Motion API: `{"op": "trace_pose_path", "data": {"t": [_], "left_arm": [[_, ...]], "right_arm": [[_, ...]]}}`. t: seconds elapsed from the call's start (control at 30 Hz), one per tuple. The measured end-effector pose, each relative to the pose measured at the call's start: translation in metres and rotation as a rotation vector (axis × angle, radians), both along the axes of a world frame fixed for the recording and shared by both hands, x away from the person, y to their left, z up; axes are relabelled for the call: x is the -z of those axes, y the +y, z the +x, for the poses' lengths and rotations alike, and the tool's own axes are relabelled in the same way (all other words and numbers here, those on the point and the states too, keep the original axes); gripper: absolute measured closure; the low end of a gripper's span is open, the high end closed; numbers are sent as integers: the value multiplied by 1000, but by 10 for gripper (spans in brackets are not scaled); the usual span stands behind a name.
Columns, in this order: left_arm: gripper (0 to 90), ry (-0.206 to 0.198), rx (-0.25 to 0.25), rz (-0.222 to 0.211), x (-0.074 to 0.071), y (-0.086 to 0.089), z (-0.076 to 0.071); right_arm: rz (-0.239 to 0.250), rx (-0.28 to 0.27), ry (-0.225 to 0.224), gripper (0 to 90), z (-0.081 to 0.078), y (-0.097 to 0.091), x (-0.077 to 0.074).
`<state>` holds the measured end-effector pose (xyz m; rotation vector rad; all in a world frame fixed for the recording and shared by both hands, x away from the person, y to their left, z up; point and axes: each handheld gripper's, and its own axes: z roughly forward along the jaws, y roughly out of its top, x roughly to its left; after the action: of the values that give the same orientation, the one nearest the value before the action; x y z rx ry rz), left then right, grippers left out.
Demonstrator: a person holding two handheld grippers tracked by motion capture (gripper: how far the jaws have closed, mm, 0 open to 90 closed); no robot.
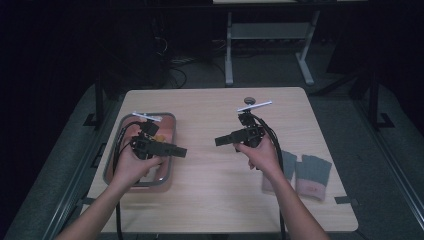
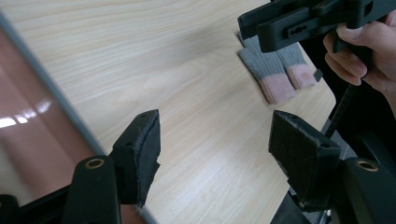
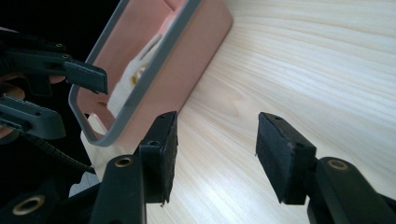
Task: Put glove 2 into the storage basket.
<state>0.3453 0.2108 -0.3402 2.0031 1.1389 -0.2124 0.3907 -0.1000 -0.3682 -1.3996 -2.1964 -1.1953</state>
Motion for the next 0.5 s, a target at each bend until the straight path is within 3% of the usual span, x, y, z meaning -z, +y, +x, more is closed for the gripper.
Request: {"op": "trace_pose_path", "data": {"t": [0.5], "left_arm": [[330, -16, 64, -5, 5, -40, -6]], "right_arm": [[0, 72, 16, 465, -14, -46, 14]]}}
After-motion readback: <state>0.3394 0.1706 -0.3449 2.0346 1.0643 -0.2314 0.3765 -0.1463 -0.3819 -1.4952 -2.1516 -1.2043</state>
